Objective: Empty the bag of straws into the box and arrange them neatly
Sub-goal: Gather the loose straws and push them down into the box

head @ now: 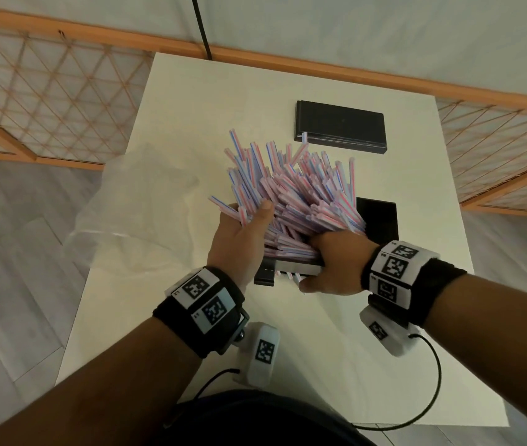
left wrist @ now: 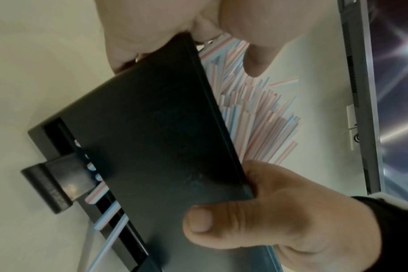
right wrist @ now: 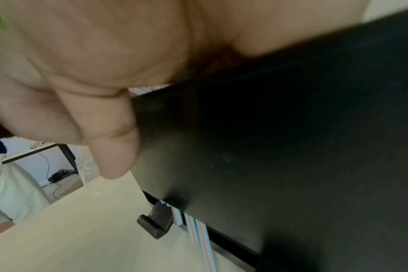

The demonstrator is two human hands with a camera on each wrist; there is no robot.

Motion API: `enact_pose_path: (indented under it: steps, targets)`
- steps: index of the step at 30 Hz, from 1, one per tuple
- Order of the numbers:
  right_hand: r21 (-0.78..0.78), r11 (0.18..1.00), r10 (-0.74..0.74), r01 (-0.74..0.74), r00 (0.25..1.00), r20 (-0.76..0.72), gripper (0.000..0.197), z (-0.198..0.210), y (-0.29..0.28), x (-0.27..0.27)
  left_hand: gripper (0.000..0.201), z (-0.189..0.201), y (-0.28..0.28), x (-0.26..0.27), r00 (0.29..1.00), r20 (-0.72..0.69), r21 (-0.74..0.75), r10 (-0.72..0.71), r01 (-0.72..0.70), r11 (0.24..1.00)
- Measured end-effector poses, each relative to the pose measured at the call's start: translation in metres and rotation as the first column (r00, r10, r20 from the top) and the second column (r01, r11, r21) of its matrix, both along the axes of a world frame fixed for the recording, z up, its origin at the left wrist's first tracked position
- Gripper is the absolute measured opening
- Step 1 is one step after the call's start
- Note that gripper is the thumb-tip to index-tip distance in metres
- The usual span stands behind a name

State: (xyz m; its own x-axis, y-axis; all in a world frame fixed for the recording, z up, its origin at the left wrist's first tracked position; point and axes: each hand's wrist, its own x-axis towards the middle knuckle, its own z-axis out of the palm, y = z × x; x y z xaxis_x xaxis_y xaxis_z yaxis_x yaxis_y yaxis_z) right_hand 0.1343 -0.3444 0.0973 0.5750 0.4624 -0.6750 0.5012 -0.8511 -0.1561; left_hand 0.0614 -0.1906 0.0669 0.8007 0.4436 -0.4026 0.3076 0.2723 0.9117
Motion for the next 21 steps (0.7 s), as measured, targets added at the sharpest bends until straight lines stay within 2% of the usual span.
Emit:
enact_pose_path:
  steps: [3,7,10,16,21]
  targets:
    - [-0.009,0.999,-0.041,0.040,0.996,-0.080,0.049,-0.003,0.007,0.007,0.008,0.002,0.000,0.000,1.000,-0.003,-0.030,0.011,-0.011,0.999]
    - [0.020,0.999,-0.029,0.032,0.989,-0.148,0.059,-0.004,0.019,0.009,0.025,0.001,-0.002,-0.001,0.999,0.013,-0.047,0.032,-0.031,0.998]
    - [0.009,0.999,-0.028,0.030,0.983,-0.181,0.072,-0.003,0.025,0.011,0.014,0.001,0.000,-0.001,1.000,0.004,-0.053,0.024,-0.024,0.998]
    - [-0.025,1.000,-0.018,0.013,0.984,-0.177,0.068,-0.002,0.024,0.017,0.009,-0.001,0.002,0.001,1.000,-0.002,-0.067,0.021,-0.021,0.998]
    - [0.013,1.000,-0.006,0.009,0.984,-0.176,0.062,-0.002,0.027,0.017,0.036,-0.001,0.002,0.001,0.999,0.046,-0.073,0.026,-0.023,0.997]
